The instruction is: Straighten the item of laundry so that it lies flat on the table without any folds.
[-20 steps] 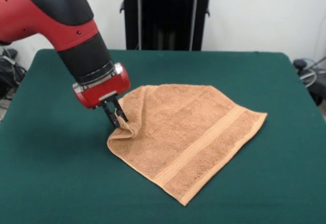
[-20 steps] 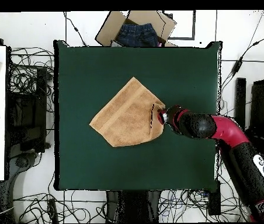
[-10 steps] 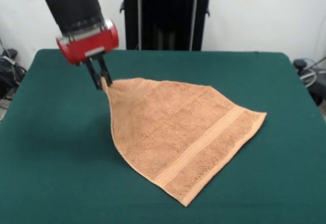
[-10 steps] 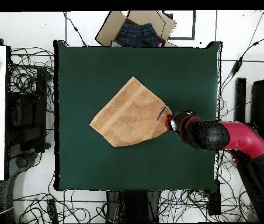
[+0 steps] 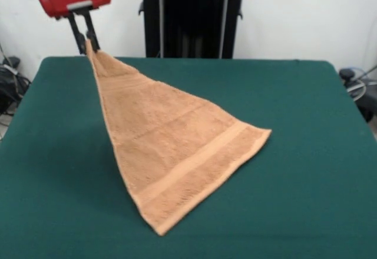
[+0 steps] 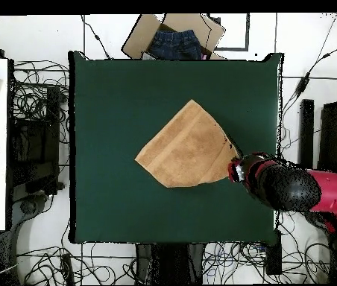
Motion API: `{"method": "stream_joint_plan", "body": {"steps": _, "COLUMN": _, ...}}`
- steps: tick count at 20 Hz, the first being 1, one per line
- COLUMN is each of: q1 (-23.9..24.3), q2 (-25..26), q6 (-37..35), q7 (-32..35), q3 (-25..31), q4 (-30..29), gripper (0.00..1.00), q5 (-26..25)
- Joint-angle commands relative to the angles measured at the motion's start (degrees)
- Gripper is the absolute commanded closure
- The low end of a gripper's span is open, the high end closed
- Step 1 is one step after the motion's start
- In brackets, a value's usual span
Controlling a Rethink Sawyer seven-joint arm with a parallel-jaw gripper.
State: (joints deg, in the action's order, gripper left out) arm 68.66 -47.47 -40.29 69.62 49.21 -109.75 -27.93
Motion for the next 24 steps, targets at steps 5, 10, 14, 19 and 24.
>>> {"method": "stream_joint_plan", "body": {"steps": 5, "q1": 0.77, "q2": -1.45, "q6": 0.73, "q7": 2.56, "q3": -3.49, "q4": -6.17, "gripper": 1.00, "q5": -1.01}}
{"method": "stream_joint_plan", "body": {"steps": 10, "q1": 0.43, "q2": -0.67, "q6": 2.11, "q7": 3.21, "q3": -3.71, "q4": -6.12, "gripper": 1.00, "q5": -1.75}}
{"method": "stream_joint_plan", "body": {"steps": 14, "q1": 0.56, "q2": 0.06, "q6": 1.77, "q7": 2.71, "q3": -3.71, "q4": -5.63, "gripper": 1.00, "q5": -1.88}}
{"method": "stream_joint_plan", "body": {"steps": 19, "q1": 0.62, "q2": 5.52, "q6": 4.50, "q7": 1.44, "q3": -4.26, "q4": -3.62, "gripper": 1.00, "q5": -4.02}}
{"method": "stream_joint_plan", "body": {"steps": 24, "q1": -0.54, "q2": 16.27, "q6": 5.12, "q7": -3.48, "q3": -4.54, "q4": 3.88, "gripper": 1.00, "q5": -6.79}}
